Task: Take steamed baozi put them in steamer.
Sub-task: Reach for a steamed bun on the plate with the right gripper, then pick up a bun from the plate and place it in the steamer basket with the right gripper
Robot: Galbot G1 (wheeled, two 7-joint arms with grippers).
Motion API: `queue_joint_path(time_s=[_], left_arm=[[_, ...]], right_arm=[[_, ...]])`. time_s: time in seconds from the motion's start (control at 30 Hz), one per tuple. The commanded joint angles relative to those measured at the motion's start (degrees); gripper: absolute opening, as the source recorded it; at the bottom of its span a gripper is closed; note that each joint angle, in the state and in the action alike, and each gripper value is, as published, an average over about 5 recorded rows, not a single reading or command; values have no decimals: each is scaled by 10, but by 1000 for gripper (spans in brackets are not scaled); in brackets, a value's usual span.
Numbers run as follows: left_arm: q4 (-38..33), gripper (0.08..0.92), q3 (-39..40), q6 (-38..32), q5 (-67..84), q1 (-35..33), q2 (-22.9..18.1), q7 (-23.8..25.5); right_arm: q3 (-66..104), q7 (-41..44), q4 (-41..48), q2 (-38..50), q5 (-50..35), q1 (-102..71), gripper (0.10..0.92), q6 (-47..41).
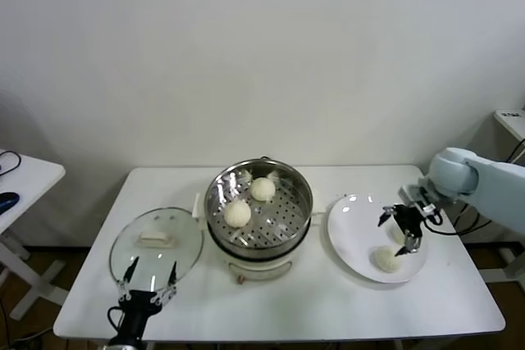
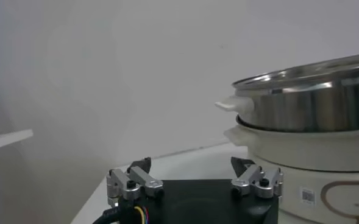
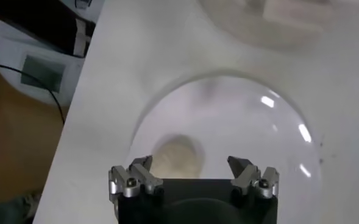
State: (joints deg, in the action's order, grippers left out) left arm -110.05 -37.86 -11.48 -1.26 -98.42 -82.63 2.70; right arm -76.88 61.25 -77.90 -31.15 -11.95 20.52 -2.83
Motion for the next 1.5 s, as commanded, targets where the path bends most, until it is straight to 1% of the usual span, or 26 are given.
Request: queue_joint_path(time_s=[0.03, 0.2, 0.97, 1.03, 1.23, 1.5], left_arm=[[1, 823, -1, -2, 2, -6, 1, 0], [7, 823, -3, -2, 4, -4, 3, 0], [13, 823, -5, 1, 4, 4, 4, 0], [13, 823, -5, 2, 4, 4, 3, -1], [14, 823, -7, 3, 3, 6, 3, -1], [17, 823, -6, 2, 2, 7, 3, -1]], right_arm=[[45, -9, 45, -10, 44, -90, 823, -4], [58, -11, 67, -21, 48, -99, 823, -2], [77, -11, 90, -46, 52, -116, 821, -2], [76, -11, 90, -46, 52, -116, 806, -2], [78, -11, 89, -46, 50, -118, 698, -1], [57, -7, 77, -46, 38, -76, 684, 2]])
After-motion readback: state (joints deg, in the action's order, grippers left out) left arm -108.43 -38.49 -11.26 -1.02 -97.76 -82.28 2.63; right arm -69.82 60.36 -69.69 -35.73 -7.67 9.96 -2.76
